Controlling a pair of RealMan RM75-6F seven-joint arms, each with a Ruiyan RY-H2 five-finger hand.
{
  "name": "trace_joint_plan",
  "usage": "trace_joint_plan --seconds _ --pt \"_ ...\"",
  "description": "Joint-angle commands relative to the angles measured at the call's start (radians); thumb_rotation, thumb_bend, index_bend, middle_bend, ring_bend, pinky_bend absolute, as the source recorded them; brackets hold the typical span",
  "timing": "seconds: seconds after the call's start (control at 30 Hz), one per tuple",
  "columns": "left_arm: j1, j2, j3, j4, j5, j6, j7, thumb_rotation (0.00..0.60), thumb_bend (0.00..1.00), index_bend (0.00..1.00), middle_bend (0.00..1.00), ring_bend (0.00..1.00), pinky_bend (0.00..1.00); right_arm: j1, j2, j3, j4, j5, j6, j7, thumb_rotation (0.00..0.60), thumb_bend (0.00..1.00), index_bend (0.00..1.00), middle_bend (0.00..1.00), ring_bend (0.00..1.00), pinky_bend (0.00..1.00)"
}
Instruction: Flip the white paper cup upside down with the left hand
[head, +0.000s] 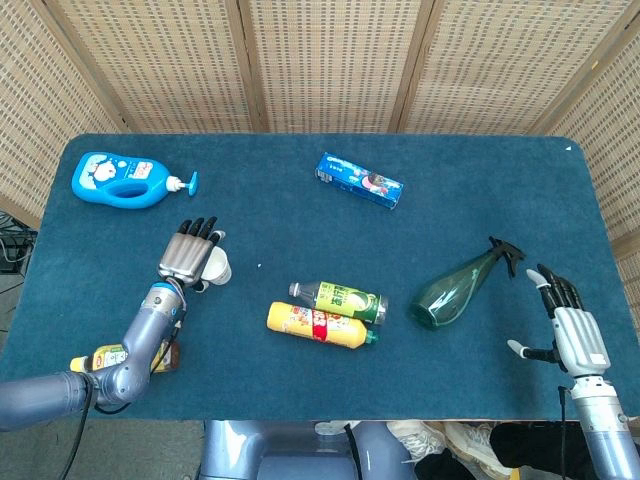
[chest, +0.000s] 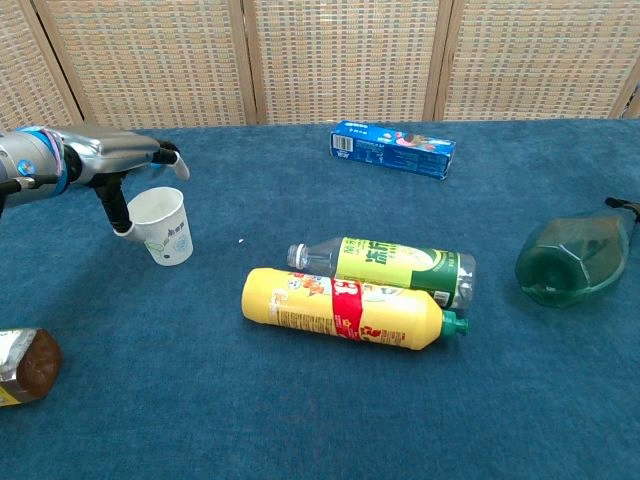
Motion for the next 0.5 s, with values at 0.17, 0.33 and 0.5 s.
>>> trace_joint_plan --seconds 0.17,0.33,0.5 --pt "-0.024 -0.021 0.016 0.015 -0.018 0.007 0.001 0.6 0.22 0.29 0.0 0.0 0.08 -0.001 0.004 0.003 0.0 0.002 0.001 0.01 0.6 0.11 0.0 0.0 0.0 0.0" --pt "-0.029 -0.032 0.031 0.029 -0.021 0.016 -0.011 0.6 0.23 0.4 0.01 0.0 0.1 -0.003 0.005 0.005 0.001 0.001 0.005 0.02 0.6 0.11 0.0 0.0 0.0 0.0" --pt "-0.017 -0.037 0.036 0.032 0.019 0.034 -0.052 0.6 0.24 0.42 0.03 0.02 0.1 -0.004 0.005 0.005 0.001 0.0 0.006 0.02 0.6 0.11 0.0 0.0 0.0 0.0"
